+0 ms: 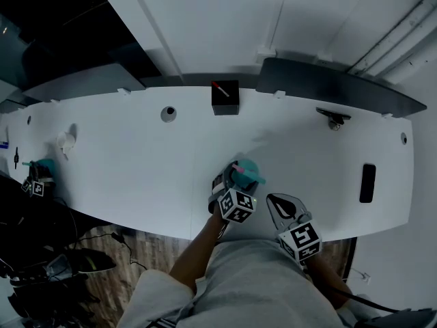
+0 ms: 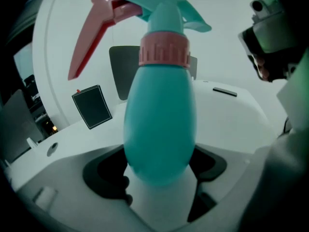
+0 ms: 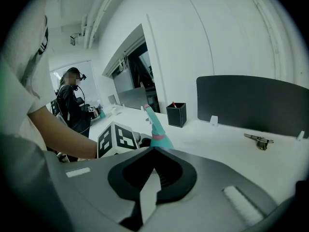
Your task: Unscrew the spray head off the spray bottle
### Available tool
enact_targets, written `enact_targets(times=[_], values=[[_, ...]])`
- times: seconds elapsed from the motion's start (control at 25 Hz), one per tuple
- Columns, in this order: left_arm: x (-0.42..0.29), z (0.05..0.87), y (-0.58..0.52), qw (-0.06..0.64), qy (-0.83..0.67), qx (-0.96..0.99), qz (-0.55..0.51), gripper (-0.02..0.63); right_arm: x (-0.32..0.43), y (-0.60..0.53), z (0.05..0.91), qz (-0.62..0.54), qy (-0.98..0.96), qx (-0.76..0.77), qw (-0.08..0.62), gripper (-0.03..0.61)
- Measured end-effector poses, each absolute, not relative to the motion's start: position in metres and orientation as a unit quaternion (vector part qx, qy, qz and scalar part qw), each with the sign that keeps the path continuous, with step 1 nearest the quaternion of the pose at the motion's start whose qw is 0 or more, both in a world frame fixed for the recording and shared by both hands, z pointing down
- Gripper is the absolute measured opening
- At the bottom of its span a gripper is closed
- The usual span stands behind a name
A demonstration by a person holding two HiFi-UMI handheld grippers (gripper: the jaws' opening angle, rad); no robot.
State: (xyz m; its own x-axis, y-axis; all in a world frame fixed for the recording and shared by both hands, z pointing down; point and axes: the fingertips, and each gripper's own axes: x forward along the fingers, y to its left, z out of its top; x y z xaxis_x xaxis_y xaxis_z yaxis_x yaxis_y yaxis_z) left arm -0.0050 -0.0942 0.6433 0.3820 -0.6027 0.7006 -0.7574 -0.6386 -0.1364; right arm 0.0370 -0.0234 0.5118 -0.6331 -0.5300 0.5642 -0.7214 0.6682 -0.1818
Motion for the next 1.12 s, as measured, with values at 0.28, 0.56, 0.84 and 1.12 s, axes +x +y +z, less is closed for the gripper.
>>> enact_targets(times=[0.28,0.56,0.84,1.12], values=[[-0.025,0.639,-0.084,0.021,-0.393,0.807,0.441,0.390,0.031,-0.019,0.516,0.202,-0.883,0.343,0.248,0.101],[-0.037,0.637,-0.064,-0.059,-0.357,0.784,0.505,0.390,0.009,-0.017,0.515,0.180,-0.901,0.301,0.257,0.276],[-0.037,0.638,-0.059,-0.092,-0.338,0.767,0.538,0.390,0.004,-0.022,0.521,0.165,-0.893,0.299,0.292,0.091],[-0.034,0.638,-0.056,-0.083,-0.327,0.778,0.530,0.388,0.004,-0.020,0.519,0.102,-0.905,0.262,0.320,0.087]])
